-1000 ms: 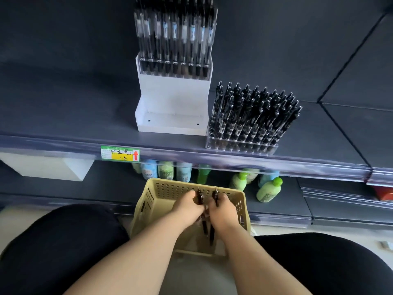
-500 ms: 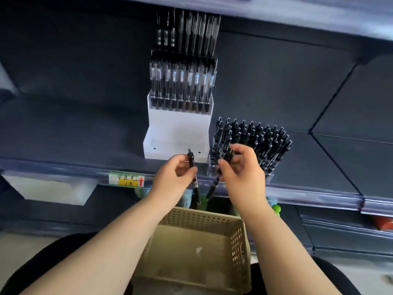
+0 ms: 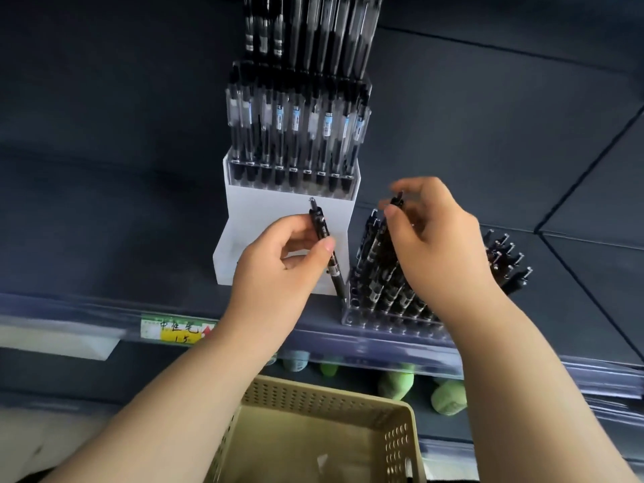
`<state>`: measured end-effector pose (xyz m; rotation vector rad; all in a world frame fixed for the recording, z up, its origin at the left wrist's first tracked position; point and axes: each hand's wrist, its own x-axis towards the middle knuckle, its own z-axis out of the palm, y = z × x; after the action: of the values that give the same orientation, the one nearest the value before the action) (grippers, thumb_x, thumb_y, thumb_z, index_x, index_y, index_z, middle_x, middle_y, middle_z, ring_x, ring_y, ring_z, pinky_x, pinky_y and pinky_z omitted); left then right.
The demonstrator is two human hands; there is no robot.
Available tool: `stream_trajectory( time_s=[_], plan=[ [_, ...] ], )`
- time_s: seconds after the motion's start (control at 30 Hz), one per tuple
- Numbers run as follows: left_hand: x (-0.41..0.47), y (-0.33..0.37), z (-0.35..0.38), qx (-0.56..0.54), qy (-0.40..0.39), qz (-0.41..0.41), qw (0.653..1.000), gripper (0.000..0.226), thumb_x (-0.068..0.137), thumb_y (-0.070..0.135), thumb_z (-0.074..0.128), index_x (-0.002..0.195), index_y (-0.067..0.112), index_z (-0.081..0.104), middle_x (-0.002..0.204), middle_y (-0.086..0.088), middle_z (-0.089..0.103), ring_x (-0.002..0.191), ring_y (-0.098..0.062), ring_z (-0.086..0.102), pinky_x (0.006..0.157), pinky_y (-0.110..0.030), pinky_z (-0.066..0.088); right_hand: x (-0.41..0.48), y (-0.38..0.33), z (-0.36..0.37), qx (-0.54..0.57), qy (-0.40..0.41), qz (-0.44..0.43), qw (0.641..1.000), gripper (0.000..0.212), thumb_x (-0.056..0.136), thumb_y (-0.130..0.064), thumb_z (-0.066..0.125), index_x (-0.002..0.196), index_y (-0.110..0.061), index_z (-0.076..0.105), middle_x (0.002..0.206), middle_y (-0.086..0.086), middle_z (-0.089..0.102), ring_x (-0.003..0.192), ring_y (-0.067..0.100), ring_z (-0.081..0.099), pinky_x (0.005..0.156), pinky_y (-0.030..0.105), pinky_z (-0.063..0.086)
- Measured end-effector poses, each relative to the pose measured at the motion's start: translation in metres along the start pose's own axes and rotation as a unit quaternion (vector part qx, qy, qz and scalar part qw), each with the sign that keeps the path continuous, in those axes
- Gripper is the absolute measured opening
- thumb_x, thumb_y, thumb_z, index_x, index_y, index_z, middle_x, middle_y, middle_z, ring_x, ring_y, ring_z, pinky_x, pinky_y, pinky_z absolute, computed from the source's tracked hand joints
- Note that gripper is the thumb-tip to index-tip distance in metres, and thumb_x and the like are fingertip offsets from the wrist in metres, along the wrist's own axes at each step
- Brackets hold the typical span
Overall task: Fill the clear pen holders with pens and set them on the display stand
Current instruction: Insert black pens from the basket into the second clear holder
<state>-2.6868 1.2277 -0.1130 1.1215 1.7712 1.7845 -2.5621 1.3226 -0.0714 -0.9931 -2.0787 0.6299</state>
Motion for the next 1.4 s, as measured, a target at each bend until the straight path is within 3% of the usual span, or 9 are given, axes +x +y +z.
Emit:
stream_trajectory(
  time_s=[0.1, 0.23, 0.4, 0.6, 0.9, 1.03, 1.2, 1.33, 1.4],
  plan=[
    [0.006, 0.002, -0.002, -0.011, 0.013, -0.002, 1.000, 0.016, 0.085, 0.021, 0.066, 0.094, 0.033, 0.065, 0.090, 0.018, 0.069, 0.087, 0.006, 0.063, 0.075, -0.005, 0.047, 0.004, 0.003, 0.001, -0.020, -0.006, -0.007, 1.000, 0.024, 0.092, -0.020, 0.054, 0.116, -0.023, 0.056, 0.096, -0.009, 0.062, 0.081, 0.002, 0.057, 0.069, 0.003, 0.039],
    [0.010, 0.002, -0.004, -0.025, 0.025, -0.011, 0.999, 0.016, 0.084, 0.021, 0.066, 0.097, 0.032, 0.066, 0.090, 0.016, 0.070, 0.088, 0.001, 0.065, 0.079, -0.011, 0.050, 0.006, 0.007, 0.002, -0.039, -0.009, -0.015, 0.999, 0.026, 0.091, -0.018, 0.057, 0.116, -0.023, 0.058, 0.093, -0.008, 0.061, 0.079, -0.001, 0.057, 0.068, 0.002, 0.038],
    [0.014, -0.002, -0.002, -0.042, 0.043, -0.027, 0.998, 0.017, 0.084, 0.022, 0.067, 0.099, 0.030, 0.067, 0.093, 0.013, 0.071, 0.091, -0.005, 0.066, 0.091, -0.031, 0.052, 0.005, 0.008, 0.003, -0.040, -0.021, -0.025, 0.999, 0.028, 0.090, -0.016, 0.059, 0.117, -0.022, 0.058, 0.083, -0.022, 0.053, 0.077, -0.007, 0.054, 0.073, 0.004, 0.042],
    [0.014, -0.004, 0.000, -0.047, 0.040, -0.030, 0.998, 0.016, 0.084, 0.022, 0.067, 0.095, 0.033, 0.067, 0.092, 0.014, 0.071, 0.093, -0.007, 0.066, 0.092, -0.036, 0.052, 0.005, 0.008, 0.004, -0.056, -0.015, -0.059, 0.997, 0.031, 0.086, -0.010, 0.062, 0.116, -0.018, 0.058, 0.096, -0.007, 0.064, 0.089, 0.005, 0.060, 0.083, 0.018, 0.048],
    [0.011, -0.006, 0.004, -0.033, 0.019, -0.020, 0.999, 0.017, 0.083, 0.019, 0.068, 0.092, 0.034, 0.066, 0.089, 0.016, 0.071, 0.087, -0.002, 0.066, 0.083, -0.019, 0.051, 0.005, 0.016, 0.001, -0.129, 0.017, -0.120, 0.984, 0.021, 0.083, 0.001, 0.062, 0.094, -0.013, 0.073, 0.089, 0.000, 0.068, 0.076, 0.004, 0.051, 0.077, -0.006, 0.031],
    [0.009, -0.002, 0.013, -0.027, -0.008, -0.002, 1.000, 0.021, 0.081, 0.015, 0.070, 0.089, 0.034, 0.065, 0.086, 0.015, 0.071, 0.083, 0.003, 0.065, 0.075, -0.008, 0.048, 0.005, 0.017, -0.003, -0.122, 0.035, -0.128, 0.984, 0.018, 0.083, -0.002, 0.062, 0.093, -0.013, 0.073, 0.084, -0.005, 0.064, 0.074, 0.004, 0.051, 0.075, -0.004, 0.033],
    [0.008, -0.004, 0.026, 0.009, -0.031, 0.021, 0.999, 0.023, 0.079, 0.016, 0.072, 0.094, 0.032, 0.065, 0.090, 0.014, 0.070, 0.085, 0.002, 0.065, 0.080, -0.011, 0.050, 0.006, 0.017, -0.008, -0.119, 0.051, -0.118, 0.985, 0.016, 0.083, -0.005, 0.063, 0.092, -0.015, 0.073, 0.083, -0.013, 0.057, 0.074, 0.002, 0.051, 0.075, -0.004, 0.034],
    [0.007, -0.007, 0.035, 0.060, -0.050, 0.051, 0.996, 0.031, 0.078, 0.015, 0.073, 0.089, 0.041, 0.060, 0.084, 0.025, 0.065, 0.082, 0.008, 0.063, 0.075, -0.004, 0.046, 0.005, 0.018, -0.012, -0.119, 0.051, -0.111, 0.985, 0.017, 0.084, -0.006, 0.063, 0.094, -0.016, 0.072, 0.084, -0.012, 0.058, 0.075, 0.002, 0.052, 0.074, -0.004, 0.035],
    [0.007, -0.011, 0.039, 0.081, -0.046, 0.054, 0.994, 0.026, 0.077, 0.016, 0.074, 0.093, 0.035, 0.065, 0.084, 0.025, 0.065, 0.081, 0.007, 0.062, 0.075, -0.004, 0.046, 0.005, 0.020, -0.013, -0.117, 0.057, -0.112, 0.985, 0.017, 0.084, -0.006, 0.063, 0.094, -0.016, 0.072, 0.084, -0.012, 0.058, 0.072, -0.002, 0.050, 0.073, -0.004, 0.035]
  ],
)
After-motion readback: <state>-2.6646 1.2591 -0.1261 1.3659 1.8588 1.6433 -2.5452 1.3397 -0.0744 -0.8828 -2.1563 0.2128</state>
